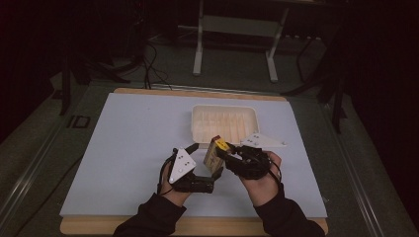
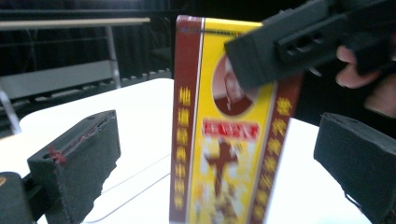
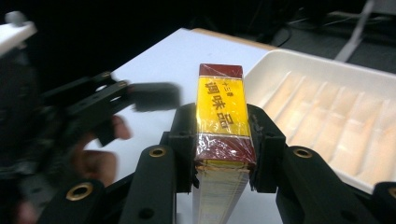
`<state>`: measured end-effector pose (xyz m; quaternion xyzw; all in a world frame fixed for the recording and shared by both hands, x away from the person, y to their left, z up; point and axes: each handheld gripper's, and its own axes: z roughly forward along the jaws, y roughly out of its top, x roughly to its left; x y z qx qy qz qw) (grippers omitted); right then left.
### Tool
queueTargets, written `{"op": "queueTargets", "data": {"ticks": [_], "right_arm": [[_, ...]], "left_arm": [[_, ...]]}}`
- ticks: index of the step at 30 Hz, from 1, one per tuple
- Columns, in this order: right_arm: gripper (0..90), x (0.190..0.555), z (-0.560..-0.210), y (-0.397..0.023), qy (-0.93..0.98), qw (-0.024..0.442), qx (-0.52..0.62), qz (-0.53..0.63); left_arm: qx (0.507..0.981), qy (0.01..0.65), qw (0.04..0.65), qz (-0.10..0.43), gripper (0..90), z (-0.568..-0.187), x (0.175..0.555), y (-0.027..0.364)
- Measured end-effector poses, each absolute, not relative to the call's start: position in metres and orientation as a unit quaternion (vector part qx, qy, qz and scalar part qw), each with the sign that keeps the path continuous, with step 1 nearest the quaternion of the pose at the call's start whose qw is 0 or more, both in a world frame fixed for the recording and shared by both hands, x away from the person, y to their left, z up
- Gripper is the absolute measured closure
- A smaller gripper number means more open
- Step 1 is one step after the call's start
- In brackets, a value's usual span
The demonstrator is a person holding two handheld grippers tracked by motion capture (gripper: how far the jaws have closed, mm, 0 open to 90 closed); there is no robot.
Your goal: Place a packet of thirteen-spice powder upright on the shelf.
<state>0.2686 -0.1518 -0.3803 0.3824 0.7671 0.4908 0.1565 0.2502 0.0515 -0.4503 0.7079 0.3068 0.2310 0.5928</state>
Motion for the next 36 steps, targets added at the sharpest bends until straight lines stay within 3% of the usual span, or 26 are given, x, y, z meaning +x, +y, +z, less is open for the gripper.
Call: {"op": "queueTargets", "data": {"ticks": [19, 26, 36], "right_arm": [[67.5, 0.303, -0.351, -0.154, 0.711, 0.261, 0.416, 0.503], [67.5, 0.319, -0.345, -0.145, 0.678, 0.320, 0.441, 0.494], [67.5, 0.343, -0.343, -0.141, 0.634, 0.358, 0.480, 0.490]], "left_arm": [[0.737, 0.338, 0.541, 0.224, 1.3, -0.461, 0.222, 0.084], [0.740, 0.349, 0.531, 0.222, 1.3, -0.473, 0.216, 0.090], [0.736, 0.353, 0.531, 0.228, 1.3, -0.480, 0.216, 0.092]]}}
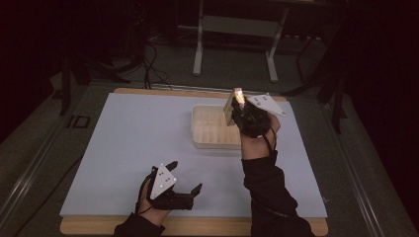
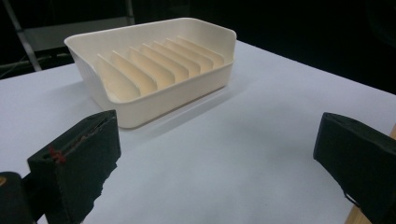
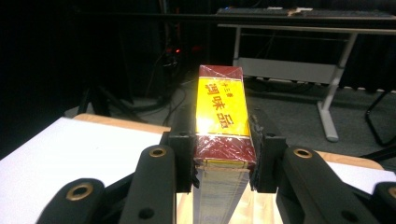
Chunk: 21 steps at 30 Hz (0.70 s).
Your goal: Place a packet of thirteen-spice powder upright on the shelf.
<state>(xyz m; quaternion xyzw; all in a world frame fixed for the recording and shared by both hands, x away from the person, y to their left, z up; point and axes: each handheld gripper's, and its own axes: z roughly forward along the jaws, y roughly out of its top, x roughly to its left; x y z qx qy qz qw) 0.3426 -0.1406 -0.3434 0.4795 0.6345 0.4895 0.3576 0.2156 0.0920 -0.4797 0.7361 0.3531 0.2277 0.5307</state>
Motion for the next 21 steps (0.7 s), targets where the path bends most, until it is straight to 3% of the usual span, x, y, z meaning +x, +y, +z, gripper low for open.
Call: {"op": "queueTargets", "data": {"ticks": [21], "right_arm": [[67.6, 0.371, -0.386, -0.146, 0.623, 0.336, 0.520, 0.479]], "left_arm": [[0.740, 0.350, 0.527, 0.229, 1.3, -0.486, 0.218, 0.090]]}}
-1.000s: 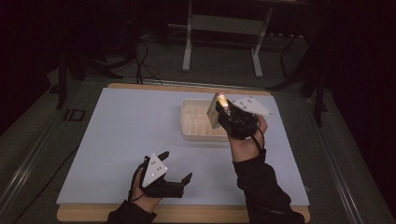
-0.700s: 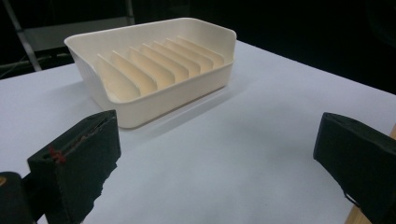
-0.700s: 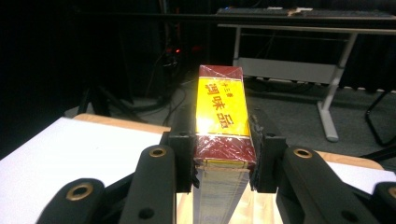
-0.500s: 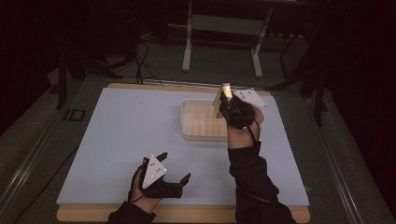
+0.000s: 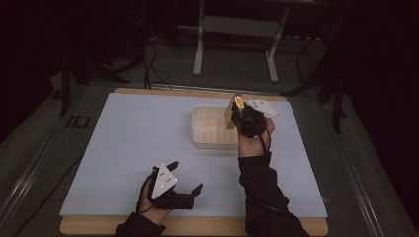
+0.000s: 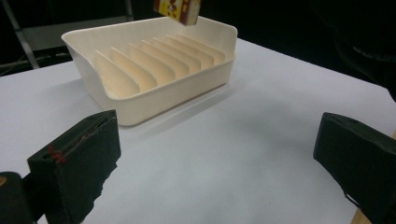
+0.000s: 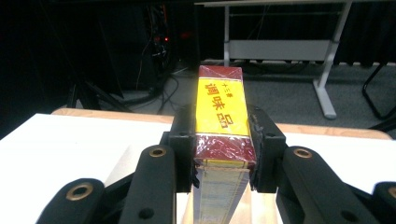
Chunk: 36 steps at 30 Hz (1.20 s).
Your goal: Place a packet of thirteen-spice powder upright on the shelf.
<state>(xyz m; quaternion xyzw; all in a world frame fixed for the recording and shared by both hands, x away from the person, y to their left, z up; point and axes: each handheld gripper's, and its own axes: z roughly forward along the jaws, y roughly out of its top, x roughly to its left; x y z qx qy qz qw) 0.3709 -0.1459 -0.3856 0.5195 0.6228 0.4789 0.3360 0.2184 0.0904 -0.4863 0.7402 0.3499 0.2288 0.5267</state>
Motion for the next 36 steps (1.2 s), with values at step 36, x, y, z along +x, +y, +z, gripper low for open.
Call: {"op": "queueTargets", "data": {"ticks": [36], "right_arm": [[67.5, 0.382, -0.430, -0.137, 0.633, 0.343, 0.541, 0.434]], "left_arm": [[0.742, 0.346, 0.525, 0.231, 1.3, -0.486, 0.219, 0.091]]}}
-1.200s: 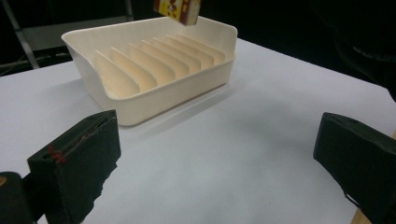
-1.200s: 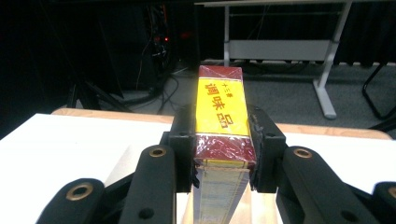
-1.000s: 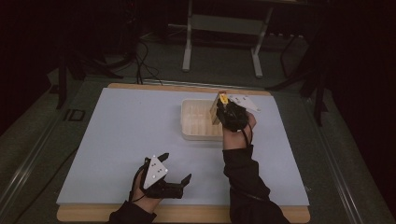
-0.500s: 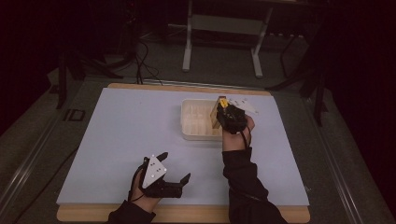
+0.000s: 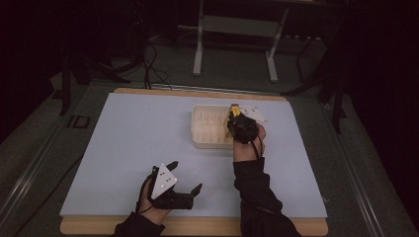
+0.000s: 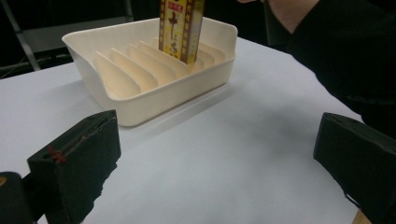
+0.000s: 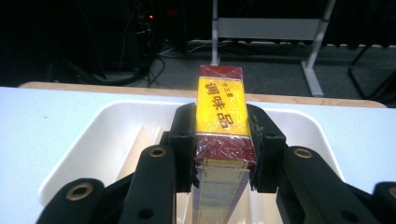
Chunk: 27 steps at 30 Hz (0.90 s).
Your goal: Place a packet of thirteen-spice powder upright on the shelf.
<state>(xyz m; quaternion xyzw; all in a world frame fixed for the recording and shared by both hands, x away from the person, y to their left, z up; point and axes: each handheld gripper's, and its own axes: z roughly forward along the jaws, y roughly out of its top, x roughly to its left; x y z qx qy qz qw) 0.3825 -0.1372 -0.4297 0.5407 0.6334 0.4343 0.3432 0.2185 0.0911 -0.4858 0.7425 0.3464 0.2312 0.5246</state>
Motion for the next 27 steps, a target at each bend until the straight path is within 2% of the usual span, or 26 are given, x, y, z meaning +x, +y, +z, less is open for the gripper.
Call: {"op": "queueTargets", "data": {"ticks": [27], "right_arm": [[67.2, 0.402, -0.457, -0.114, 0.635, 0.367, 0.546, 0.404]], "left_arm": [[0.750, 0.345, 0.516, 0.226, 1.3, -0.489, 0.219, 0.089]]}}
